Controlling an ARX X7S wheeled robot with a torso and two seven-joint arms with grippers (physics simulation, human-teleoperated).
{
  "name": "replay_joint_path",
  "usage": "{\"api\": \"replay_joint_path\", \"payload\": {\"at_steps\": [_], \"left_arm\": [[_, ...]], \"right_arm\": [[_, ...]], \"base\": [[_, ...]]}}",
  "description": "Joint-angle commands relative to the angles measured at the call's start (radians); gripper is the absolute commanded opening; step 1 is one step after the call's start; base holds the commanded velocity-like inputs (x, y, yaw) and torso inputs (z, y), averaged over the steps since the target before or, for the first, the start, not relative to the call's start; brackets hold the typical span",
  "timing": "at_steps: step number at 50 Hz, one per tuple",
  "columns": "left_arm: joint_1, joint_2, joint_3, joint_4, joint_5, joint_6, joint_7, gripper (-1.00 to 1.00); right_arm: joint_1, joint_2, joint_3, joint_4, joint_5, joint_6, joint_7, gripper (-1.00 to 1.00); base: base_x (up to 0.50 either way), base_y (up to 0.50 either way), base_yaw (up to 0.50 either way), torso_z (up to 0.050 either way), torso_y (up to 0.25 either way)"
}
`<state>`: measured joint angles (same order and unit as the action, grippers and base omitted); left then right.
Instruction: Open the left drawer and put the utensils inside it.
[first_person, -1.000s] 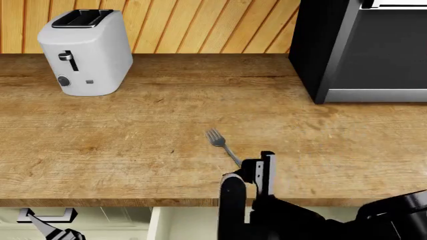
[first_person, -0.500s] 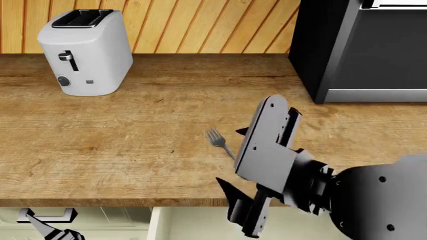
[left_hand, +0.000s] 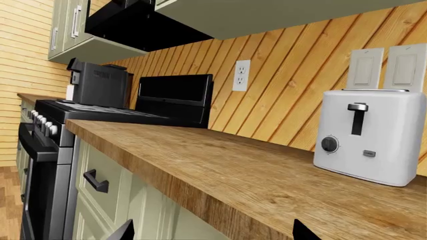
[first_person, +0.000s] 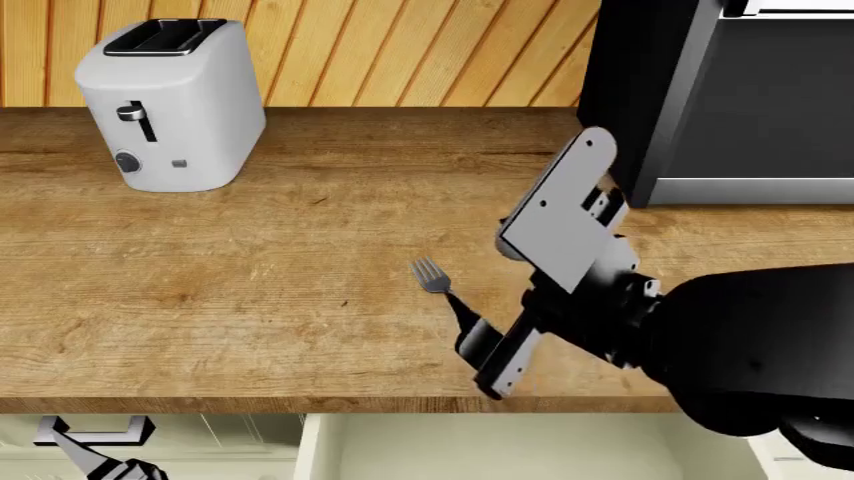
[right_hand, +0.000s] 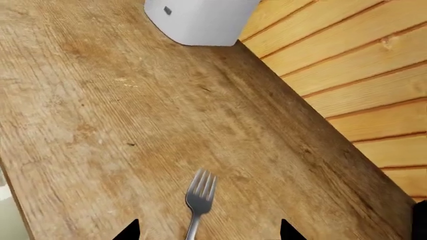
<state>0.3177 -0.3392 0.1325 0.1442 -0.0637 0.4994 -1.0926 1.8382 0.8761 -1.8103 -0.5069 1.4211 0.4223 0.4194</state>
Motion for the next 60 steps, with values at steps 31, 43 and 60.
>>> {"api": "replay_joint_path", "payload": {"at_steps": [31,43,60], "left_arm": [[0.003,-0.004,0.000,0.012,0.006,-0.025,-0.002,1.00],[0.000,-0.002,0.000,0.006,0.003,-0.021,-0.001,1.00],[0.000,-0.002,0.001,0.003,0.003,-0.018,-0.001,1.00]], "right_arm": [[-0.206,-0.072,0.013,0.179,0.080,-0.130,0.078,1.00],[-0.218,-0.089,0.010,0.189,0.119,-0.110,0.108,1.00],[-0.282,-0.134,0.025,0.239,0.149,-0.155,0.127,1.00]], "base": [[0.00,0.00,0.00,0.000,0.000],[0.00,0.00,0.00,0.000,0.000],[0.00,0.00,0.00,0.000,0.000]]}}
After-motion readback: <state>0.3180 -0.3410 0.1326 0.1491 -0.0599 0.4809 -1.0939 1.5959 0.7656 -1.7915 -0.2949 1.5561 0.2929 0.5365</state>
